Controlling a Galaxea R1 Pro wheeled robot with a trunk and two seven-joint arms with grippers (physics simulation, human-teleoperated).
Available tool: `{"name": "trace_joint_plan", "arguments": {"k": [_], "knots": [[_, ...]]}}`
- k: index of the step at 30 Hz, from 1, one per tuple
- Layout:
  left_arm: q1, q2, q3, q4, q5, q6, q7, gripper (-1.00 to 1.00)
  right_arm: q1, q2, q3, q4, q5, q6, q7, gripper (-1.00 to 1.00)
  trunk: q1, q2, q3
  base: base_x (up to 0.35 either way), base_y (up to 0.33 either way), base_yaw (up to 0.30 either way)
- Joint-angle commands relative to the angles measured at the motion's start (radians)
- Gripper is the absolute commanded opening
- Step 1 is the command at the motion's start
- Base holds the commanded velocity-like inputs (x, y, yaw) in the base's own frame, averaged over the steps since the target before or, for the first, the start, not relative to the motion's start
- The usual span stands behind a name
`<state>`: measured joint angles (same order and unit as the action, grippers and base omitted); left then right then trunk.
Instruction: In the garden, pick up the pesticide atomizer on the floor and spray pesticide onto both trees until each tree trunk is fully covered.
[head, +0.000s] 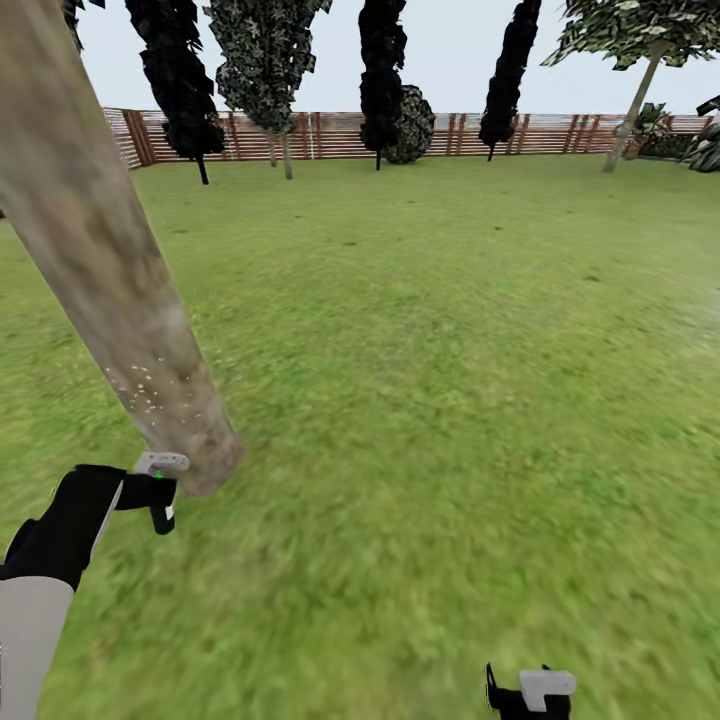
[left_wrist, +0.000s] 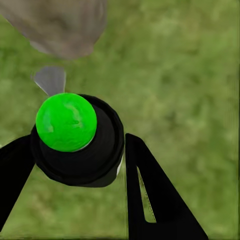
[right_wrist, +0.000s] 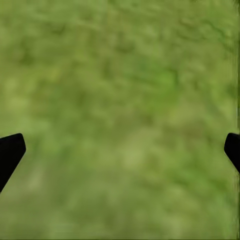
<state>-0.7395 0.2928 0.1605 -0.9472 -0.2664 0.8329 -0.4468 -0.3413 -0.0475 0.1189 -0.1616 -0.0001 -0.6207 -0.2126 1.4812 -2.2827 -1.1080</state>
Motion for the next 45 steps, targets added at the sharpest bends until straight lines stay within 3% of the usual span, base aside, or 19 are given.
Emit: {"name": "trace_joint_plan", "arguments": {"k": [1, 13, 33, 36, 41, 42, 45], "knots": [[-0.001, -0.003, -0.001, 0.001, -0.01, 0.003, -0.007, -1.0, -0.001, -0.001, 0.008, 0.001, 0.0, -0.001, -0.008, 1.0, 0.0, 0.0, -0.001, 0.145, -0.25, 0.01], [-0.001, -0.003, -0.002, 0.019, -0.011, 0.002, -0.003, -1.0, 0.0, -0.002, 0.007, 0.001, 0.0, -0.001, -0.008, 1.0, 0.0, 0.0, -0.001, 0.232, -0.179, 0.024], [-0.02, -0.012, 0.0, -0.004, -0.008, 0.003, 0.015, -1.0, -0.001, 0.005, 0.009, -0.002, -0.002, -0.001, -0.008, 1.0, 0.0, 0.0, -0.001, 0.003, -0.272, 0.274], [-0.021, -0.008, 0.001, -0.04, -0.008, 0.007, 0.014, -1.0, -0.001, 0.008, 0.008, -0.007, -0.003, -0.001, -0.008, 1.0, 0.0, 0.0, -0.001, 0.0, -0.273, 0.258], [-0.113, -0.018, -0.002, -0.046, -0.007, 0.024, 0.013, -1.0, -0.001, 0.003, 0.009, -0.003, -0.002, -0.001, -0.007, 1.0, 0.0, 0.0, -0.001, 0.018, -0.273, 0.023], [-0.134, -0.018, -0.002, -0.046, -0.008, 0.061, 0.013, -1.0, -0.001, 0.002, 0.01, -0.003, -0.002, -0.001, -0.007, 1.0, 0.0, 0.0, -0.001, 0.112, -0.272, 0.001], [-0.14, -0.013, -0.003, -0.047, -0.01, 0.087, 0.015, -1.0, -0.001, 0.001, 0.01, -0.003, -0.001, -0.001, -0.008, 1.0, 0.0, 0.0, -0.001, 0.17, -0.243, 0.0]]}}
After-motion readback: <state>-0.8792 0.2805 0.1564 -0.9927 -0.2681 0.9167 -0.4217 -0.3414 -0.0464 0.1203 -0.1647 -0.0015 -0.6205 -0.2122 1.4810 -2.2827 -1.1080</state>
